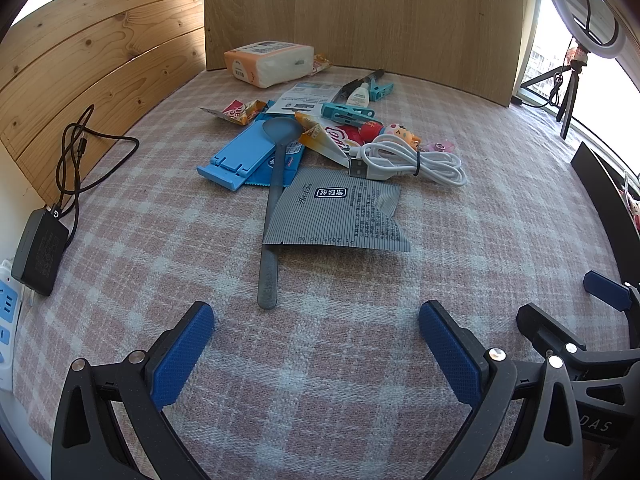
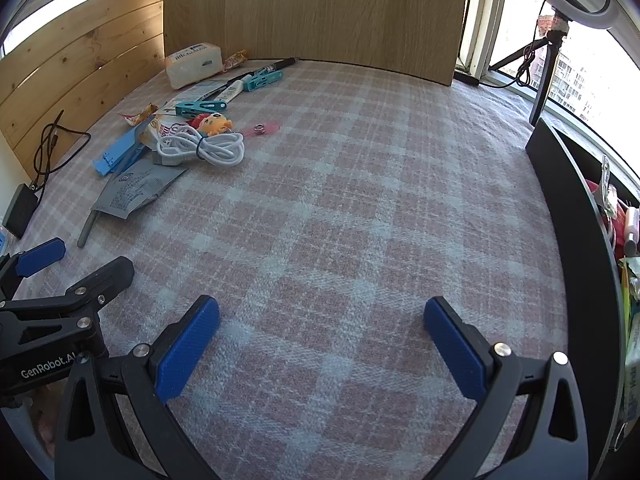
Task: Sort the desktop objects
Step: 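Move both tools toward the pile of items on the table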
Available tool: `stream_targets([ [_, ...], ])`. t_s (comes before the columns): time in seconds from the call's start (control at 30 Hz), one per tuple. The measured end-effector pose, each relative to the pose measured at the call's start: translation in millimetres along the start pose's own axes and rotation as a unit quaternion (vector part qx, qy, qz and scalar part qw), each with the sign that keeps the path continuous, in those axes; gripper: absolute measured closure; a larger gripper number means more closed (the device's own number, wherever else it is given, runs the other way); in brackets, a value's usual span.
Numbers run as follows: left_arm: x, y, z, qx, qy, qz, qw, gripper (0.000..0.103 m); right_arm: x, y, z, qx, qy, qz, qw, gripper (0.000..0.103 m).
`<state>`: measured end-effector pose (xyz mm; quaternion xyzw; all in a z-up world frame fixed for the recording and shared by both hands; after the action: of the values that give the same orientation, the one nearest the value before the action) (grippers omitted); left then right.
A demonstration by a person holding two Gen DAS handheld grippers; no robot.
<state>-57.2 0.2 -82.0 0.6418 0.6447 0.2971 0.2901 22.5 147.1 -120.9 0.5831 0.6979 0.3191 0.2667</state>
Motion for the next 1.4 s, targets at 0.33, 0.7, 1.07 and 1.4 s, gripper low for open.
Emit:
stream_targets([
  [0.33,3,-6,2,-0.047,-0.010,0.010,0.9988,0.001,-8,2,7,-0.030,0.004,-0.005,1.000,0.000],
  [0.7,-31,-8,-25,-0.090,-0.015,0.001,0.9958,0.018,-18,20,-3,-0.074,0.019,-0.055,0.996,0.022],
  [1.07,-78,-12,-81,-0.103,-0.039,0.022,0.9937,0.037,-47,29,-69,-0.086,0.127,-0.104,0.983,0.042],
  [1.4,-59,-47,-97,-0.151,-0.169,0.059,0.9721,0.037,-74,-31,-100,-0.149,0.215,-0.135,0.956,0.047],
])
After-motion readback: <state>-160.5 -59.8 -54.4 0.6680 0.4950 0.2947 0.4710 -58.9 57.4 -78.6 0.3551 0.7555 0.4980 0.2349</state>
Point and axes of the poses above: each gripper's, at about its wrist camera, not at the fingertips, and y roughly against the way its jaws point, x to its right, z to its underside, the point moved 10 cm from there along -y, roughly the way its jaws point, and after that the axes turned 6 degrees about x, right-handed, at the moved point
